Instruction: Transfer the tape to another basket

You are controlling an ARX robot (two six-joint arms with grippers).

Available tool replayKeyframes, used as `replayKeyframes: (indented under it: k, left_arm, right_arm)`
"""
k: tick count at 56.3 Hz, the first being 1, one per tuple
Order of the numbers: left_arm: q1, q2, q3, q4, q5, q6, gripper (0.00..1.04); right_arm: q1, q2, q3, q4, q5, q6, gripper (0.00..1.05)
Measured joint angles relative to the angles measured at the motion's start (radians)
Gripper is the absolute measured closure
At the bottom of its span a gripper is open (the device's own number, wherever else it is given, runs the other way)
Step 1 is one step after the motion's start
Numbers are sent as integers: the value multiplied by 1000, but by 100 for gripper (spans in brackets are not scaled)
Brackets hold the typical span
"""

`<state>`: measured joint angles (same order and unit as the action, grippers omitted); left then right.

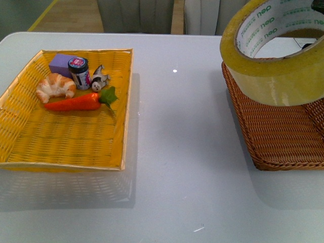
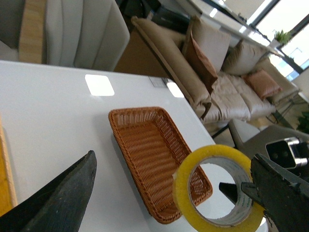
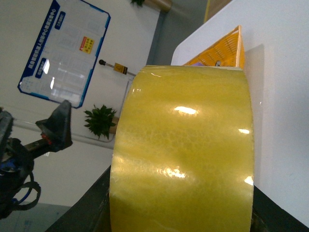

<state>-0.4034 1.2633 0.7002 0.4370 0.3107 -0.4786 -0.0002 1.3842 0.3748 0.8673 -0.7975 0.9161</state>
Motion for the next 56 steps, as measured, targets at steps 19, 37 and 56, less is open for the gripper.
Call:
replayKeyframes:
  k: [19, 37, 56]
  left_arm:
    - [166, -348, -398, 159, -537, 450, 80]
    - [265, -520, -542, 145, -443, 465, 103]
    - [395, -689, -623, 54, -321, 468, 103]
  right_arm:
    - [-115, 205, 64, 59, 0, -69, 59]
    - [-179, 539, 260, 165, 77, -53, 59]
    - [-206, 889, 537, 195, 202, 56, 59]
